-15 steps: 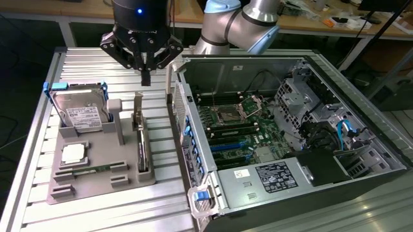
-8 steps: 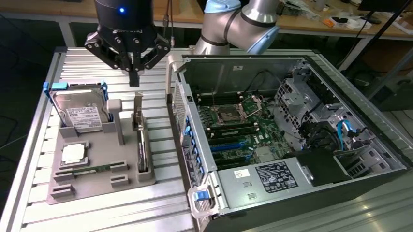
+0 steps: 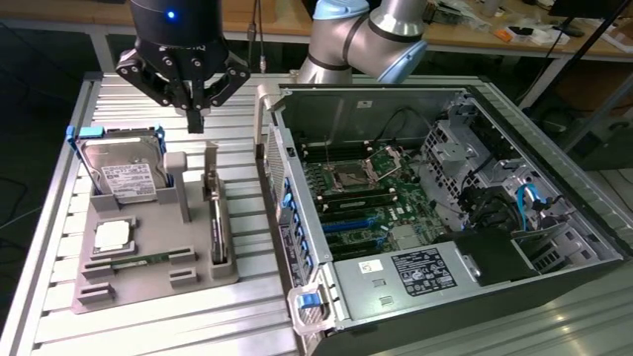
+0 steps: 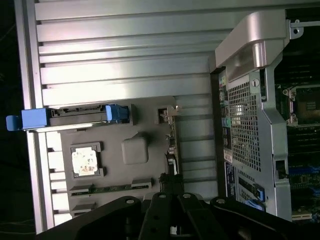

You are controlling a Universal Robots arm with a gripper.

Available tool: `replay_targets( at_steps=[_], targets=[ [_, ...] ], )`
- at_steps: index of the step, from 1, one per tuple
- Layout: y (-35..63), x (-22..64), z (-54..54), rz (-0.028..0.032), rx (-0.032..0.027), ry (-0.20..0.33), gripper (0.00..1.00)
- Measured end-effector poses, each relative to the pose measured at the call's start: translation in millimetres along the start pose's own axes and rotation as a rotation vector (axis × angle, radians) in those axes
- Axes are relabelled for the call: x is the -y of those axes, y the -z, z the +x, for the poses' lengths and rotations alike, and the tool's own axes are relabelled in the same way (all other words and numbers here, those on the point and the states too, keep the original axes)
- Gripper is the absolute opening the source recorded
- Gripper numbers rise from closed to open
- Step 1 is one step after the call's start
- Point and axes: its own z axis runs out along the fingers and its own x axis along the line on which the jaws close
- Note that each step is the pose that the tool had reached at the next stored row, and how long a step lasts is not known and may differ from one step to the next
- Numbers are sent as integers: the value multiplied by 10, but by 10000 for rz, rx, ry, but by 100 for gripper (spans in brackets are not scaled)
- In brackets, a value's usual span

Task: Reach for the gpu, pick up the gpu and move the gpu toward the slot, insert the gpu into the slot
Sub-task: 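Pick up the gpu and move the gpu toward the slot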

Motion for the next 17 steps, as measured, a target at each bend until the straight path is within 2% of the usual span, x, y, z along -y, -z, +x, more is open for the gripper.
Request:
replay_targets(
  at_steps=[3, 9, 16, 17],
  targets=[
    [0, 0, 0, -1, -1, 27, 11],
    [-2, 0, 0, -18, -30, 686, 11],
    [-2, 0, 1, -18, -30, 688, 11],
    [-2, 0, 1, -18, -31, 688, 17]
  ],
)
